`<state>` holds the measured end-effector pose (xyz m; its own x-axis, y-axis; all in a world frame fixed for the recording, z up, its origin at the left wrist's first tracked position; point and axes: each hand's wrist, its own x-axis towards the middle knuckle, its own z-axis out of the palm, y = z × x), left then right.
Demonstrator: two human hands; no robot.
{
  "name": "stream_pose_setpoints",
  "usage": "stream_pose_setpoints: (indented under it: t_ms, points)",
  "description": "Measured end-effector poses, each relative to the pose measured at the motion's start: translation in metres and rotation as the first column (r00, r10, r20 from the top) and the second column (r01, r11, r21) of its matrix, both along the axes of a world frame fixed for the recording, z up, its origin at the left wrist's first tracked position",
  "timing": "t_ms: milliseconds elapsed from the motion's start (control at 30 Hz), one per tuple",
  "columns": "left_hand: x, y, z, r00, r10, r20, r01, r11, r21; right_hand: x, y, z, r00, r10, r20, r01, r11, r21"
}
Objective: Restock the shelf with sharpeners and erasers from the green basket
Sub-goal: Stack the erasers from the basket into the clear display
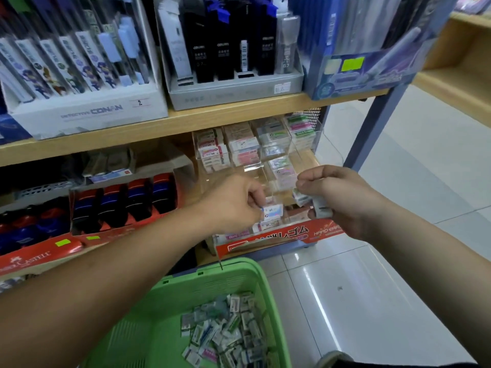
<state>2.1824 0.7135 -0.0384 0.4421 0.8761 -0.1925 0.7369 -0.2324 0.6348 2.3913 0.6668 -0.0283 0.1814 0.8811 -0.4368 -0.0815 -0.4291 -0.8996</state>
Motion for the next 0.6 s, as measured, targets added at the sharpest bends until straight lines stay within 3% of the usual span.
stream_pose_setpoints:
  t_ms: [200, 367, 500, 600]
  points:
    - [0.007, -0.004, -0.016, 0.959, -0.100, -0.264, 0.131, 0.986, 0.105, 0.005, -0.004, 0.000, 0.994, 0.055, -0.099, -0.055, 0.998, 0.002]
    - [-0.001, 0.002, -0.006, 0.972, 0.013, -0.234, 0.036, 0.978, 0.205, 0.004, -0.002, 0.003, 0.991, 0.022, -0.135, -0.026, 0.999, -0.022]
    - [-0.004, 0.002, -0.003, 0.972, -0.098, -0.214, 0.109, 0.993, 0.037, 0.002, -0.003, 0.002, 0.993, 0.000, -0.115, -0.002, 1.000, -0.013]
    - [-0.004, -0.002, -0.008, 0.980, -0.096, -0.174, 0.103, 0.994, 0.033, 0.003, -0.003, 0.000, 0.994, 0.017, -0.104, -0.016, 1.000, 0.004]
